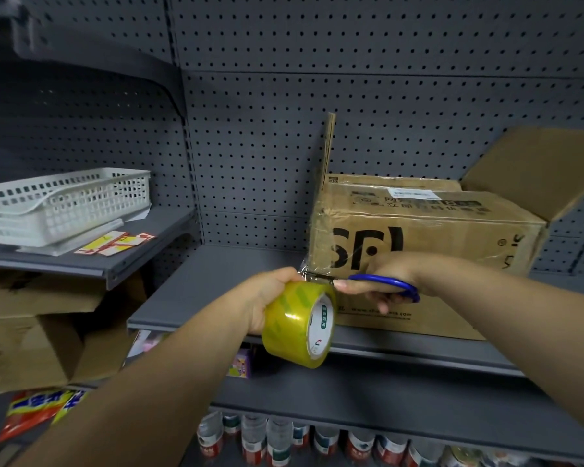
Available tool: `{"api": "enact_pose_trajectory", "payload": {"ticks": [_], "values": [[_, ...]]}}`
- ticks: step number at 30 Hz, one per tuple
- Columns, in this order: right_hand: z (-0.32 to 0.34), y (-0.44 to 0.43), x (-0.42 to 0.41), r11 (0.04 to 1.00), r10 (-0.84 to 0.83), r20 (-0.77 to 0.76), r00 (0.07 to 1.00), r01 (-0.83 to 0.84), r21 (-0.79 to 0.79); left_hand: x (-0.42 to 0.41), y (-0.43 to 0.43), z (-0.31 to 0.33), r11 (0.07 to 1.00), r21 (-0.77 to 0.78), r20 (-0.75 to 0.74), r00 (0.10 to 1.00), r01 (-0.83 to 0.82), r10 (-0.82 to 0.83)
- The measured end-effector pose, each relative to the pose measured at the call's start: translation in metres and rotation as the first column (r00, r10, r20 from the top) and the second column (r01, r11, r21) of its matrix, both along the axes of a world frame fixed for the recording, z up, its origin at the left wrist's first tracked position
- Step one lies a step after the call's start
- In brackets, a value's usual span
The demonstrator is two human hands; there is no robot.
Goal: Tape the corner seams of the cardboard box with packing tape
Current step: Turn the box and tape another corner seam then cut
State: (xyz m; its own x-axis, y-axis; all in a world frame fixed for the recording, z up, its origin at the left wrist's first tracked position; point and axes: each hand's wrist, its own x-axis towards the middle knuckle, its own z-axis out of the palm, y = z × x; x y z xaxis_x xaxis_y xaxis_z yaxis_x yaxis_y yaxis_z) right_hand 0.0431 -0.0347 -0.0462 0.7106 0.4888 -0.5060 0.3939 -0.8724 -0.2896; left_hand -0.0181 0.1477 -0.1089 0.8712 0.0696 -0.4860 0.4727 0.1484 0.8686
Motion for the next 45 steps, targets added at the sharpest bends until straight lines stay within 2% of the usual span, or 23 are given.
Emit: {"api": "enact_pose_trajectory", "payload": {"ticks": [3,10,14,18,21,27,29,32,34,38,40,42,45], "values": [[-0.004,0.010,-0.002,0.999,-0.034,-0.090,0.995,0.036,0.027,0.000,-0.001,0.001,1.000,-0.008,0.008,1.000,0.015,-0.015],[-0.010,0.020,-0.001,0.999,0.040,0.092,0.995,-0.040,-0.002,0.000,0.003,-0.002,0.999,-0.023,0.010,1.000,0.022,-0.022],[-0.011,0.018,0.000,0.998,0.059,0.112,0.992,-0.059,-0.007,-0.004,0.005,-0.003,1.000,-0.002,0.006,1.000,0.031,-0.031],[-0.010,0.008,-0.004,0.996,0.073,-0.003,0.997,-0.073,0.049,-0.019,0.000,-0.006,0.994,0.066,0.043,0.995,0.086,-0.089],[-0.011,-0.010,-0.012,0.993,0.116,-0.081,0.990,-0.115,0.008,-0.032,-0.010,-0.008,0.984,0.112,0.072,0.986,0.139,-0.147],[-0.013,-0.085,-0.019,0.991,0.130,-0.216,0.968,-0.126,0.034,-0.043,-0.054,0.009,0.924,0.097,0.114,0.919,0.369,-0.379],[-0.015,-0.126,-0.015,0.994,0.108,-0.185,0.977,-0.102,0.046,-0.041,-0.075,0.018,0.889,0.091,0.139,0.879,0.448,-0.457],[-0.022,-0.201,0.003,0.999,-0.017,-0.140,0.990,0.022,0.034,-0.032,-0.117,0.028,0.844,0.127,0.203,0.819,0.522,-0.537],[-0.025,-0.252,0.014,0.993,-0.114,-0.096,0.989,0.110,-0.045,-0.023,-0.150,0.033,0.820,0.154,0.249,0.782,0.551,-0.572],[-0.034,-0.335,0.040,0.935,-0.303,0.088,0.949,0.314,-0.166,0.000,-0.225,0.037,0.774,0.175,0.329,0.705,0.608,-0.628],[-0.041,-0.356,0.055,0.889,-0.377,0.178,0.909,0.409,-0.205,0.013,-0.261,0.037,0.766,0.189,0.369,0.678,0.615,-0.636],[-0.049,-0.366,0.071,0.860,-0.441,0.223,0.869,0.481,-0.170,0.028,-0.295,0.035,0.767,0.204,0.403,0.661,0.609,-0.633],[-0.064,-0.363,0.096,0.853,-0.430,0.341,0.836,0.500,-0.149,0.047,-0.325,0.029,0.786,0.276,0.433,0.659,0.554,-0.616]]}}
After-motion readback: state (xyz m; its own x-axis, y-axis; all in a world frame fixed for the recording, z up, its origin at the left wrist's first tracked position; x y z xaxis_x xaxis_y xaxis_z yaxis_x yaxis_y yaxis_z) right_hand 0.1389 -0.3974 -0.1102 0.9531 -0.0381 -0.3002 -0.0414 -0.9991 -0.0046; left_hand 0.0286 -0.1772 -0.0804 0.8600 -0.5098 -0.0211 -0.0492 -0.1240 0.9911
